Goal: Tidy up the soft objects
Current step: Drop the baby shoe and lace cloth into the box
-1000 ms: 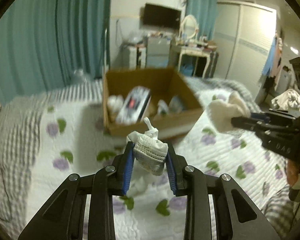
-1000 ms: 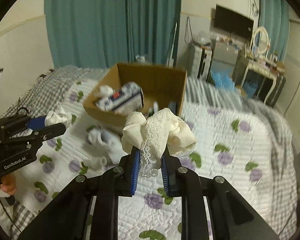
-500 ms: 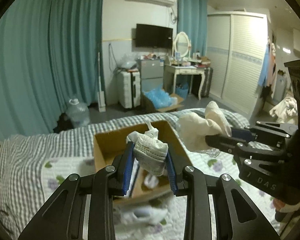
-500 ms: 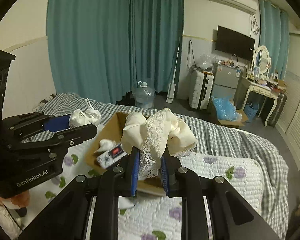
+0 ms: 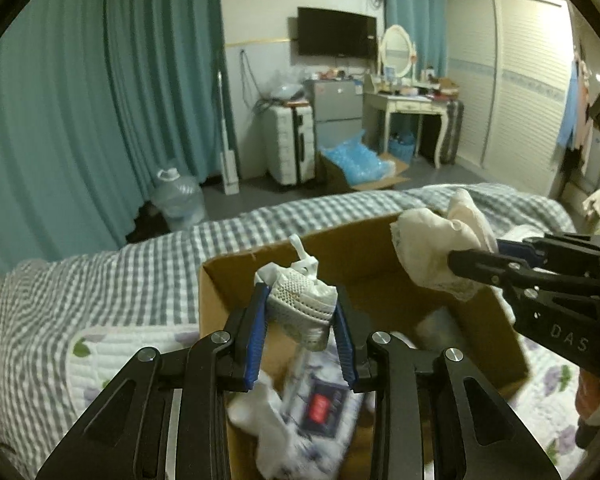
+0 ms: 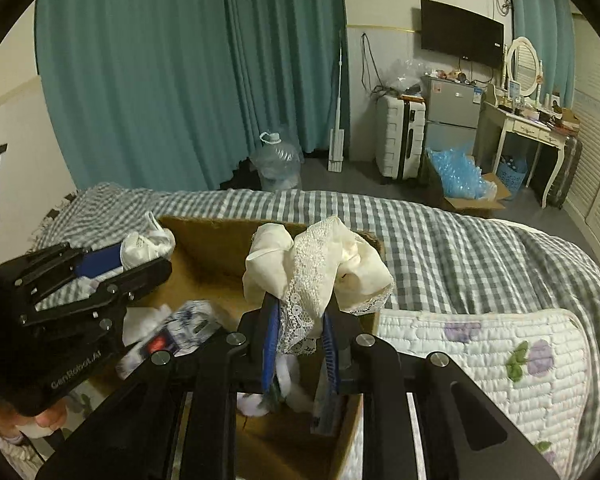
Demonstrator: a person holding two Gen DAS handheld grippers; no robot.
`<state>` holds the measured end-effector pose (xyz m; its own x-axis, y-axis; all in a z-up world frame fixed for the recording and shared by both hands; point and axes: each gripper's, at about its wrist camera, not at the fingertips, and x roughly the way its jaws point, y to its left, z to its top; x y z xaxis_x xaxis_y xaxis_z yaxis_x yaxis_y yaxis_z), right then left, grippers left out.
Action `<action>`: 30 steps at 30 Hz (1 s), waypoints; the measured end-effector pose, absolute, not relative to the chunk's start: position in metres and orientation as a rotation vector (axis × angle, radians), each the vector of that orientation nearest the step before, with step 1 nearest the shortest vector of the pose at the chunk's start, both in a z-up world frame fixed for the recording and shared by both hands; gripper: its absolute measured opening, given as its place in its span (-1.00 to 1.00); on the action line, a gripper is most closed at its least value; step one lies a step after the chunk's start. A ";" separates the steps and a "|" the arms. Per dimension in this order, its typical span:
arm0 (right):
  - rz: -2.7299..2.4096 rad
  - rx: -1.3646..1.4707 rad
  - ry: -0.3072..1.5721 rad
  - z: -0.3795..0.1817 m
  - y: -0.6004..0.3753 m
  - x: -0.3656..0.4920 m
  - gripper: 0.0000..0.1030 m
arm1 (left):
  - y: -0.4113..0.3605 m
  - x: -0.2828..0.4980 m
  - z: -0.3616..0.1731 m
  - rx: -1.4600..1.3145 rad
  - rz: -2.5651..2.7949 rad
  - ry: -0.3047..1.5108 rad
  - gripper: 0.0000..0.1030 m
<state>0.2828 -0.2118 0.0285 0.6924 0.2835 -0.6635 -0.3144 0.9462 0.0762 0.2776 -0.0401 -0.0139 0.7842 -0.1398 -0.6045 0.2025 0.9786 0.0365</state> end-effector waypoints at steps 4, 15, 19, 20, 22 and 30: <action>0.328 -0.045 0.734 0.016 -0.209 0.297 -0.26 | -0.038 0.291 -0.021 0.095 -0.183 0.669 -0.16; 0.315 -0.009 0.633 0.048 -0.220 0.280 0.66 | -0.037 0.268 0.003 0.088 -0.151 0.579 0.44; 0.263 -0.027 0.571 0.080 -0.227 0.251 0.80 | -0.033 0.234 0.040 0.086 -0.131 0.494 0.44; 0.248 -0.035 0.550 0.090 -0.228 0.242 0.82 | -0.030 0.223 0.050 0.079 -0.133 0.468 0.44; 0.239 -0.060 0.520 0.108 -0.230 0.222 0.83 | -0.025 0.198 0.072 0.069 -0.139 0.416 0.52; 0.184 -0.168 0.454 0.175 -0.221 0.138 0.96 | -0.009 0.107 0.135 0.077 -0.165 0.260 0.73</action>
<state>0.1380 -0.2213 0.1747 0.8826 0.1391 -0.4491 -0.2135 0.9696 -0.1193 0.1074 -0.0092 0.1354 0.9529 -0.1526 -0.2621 0.1726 0.9835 0.0548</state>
